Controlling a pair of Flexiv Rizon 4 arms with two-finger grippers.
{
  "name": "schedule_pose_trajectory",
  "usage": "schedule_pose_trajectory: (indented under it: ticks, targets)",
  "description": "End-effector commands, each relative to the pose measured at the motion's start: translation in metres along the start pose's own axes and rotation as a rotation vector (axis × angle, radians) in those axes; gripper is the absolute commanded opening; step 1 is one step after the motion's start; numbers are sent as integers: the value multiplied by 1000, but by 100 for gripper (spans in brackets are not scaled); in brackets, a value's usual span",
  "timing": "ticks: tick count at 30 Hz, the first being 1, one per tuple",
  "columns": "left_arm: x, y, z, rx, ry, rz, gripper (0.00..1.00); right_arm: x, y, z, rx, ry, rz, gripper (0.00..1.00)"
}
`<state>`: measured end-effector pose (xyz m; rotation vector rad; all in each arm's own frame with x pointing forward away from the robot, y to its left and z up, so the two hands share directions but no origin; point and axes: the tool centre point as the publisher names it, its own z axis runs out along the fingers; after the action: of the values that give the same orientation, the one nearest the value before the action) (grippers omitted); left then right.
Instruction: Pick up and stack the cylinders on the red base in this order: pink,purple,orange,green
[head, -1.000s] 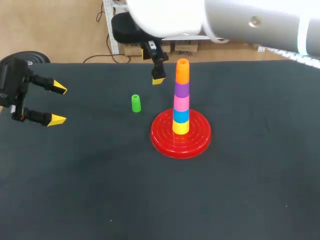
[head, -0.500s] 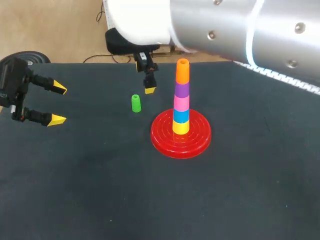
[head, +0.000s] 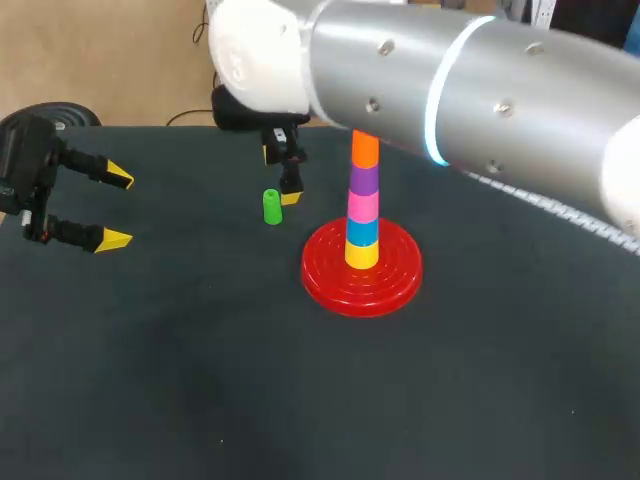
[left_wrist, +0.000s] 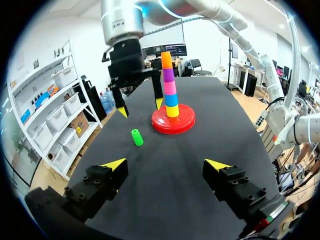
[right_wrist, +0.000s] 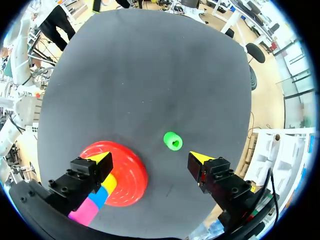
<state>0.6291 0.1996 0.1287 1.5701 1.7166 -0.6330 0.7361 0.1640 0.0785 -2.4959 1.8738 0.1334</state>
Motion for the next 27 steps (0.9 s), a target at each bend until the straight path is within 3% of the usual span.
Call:
schedule_pose_trajectory:
  ticks: [1,3,6,27]
  targets:
    - [1,-1,0,-4,-2,3,100,-8,-20,17,-95,18,0,100]
    - [1,-1,0,-4,-2,3,100,-10,-21,24,-63,77,-15,100]
    - [1,-1,0,-4,-2,3,100,-11,-22,32,-58,90,-20,100]
    - [1,-1,0,-4,-2,3,100,6,-36,52,-77,45,9,100]
